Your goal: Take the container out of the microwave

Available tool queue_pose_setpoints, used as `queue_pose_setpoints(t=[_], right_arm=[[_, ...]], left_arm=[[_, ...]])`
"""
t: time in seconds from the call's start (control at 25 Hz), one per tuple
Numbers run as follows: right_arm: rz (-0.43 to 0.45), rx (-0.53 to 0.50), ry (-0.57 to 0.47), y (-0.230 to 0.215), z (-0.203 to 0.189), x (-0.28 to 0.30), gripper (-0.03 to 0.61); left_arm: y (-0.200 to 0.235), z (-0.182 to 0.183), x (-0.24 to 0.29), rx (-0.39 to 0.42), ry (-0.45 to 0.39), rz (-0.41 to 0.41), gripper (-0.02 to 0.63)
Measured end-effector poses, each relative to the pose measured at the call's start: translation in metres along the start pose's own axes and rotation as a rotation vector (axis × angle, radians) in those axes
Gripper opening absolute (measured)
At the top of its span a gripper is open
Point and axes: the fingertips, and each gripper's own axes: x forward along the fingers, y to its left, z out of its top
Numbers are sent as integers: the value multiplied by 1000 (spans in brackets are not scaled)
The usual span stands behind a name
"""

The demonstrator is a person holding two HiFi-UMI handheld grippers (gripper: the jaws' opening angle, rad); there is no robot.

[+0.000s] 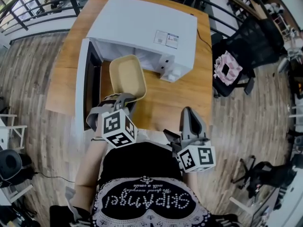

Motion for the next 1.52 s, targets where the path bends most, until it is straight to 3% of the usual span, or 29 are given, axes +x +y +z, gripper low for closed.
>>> queue_pose_setpoints(t=[0.36, 0.88, 1.52], right_arm=[[-17, 4, -10, -10, 4, -1, 35], [-50, 4, -17, -32, 13, -1, 35], [-61, 14, -16, -42, 17, 5, 35]], left_arm=[[-20, 6, -28, -15, -27, -102, 35], [-36, 33, -70, 95, -74, -190, 35], [-43, 28, -75, 79, -68, -231, 37]])
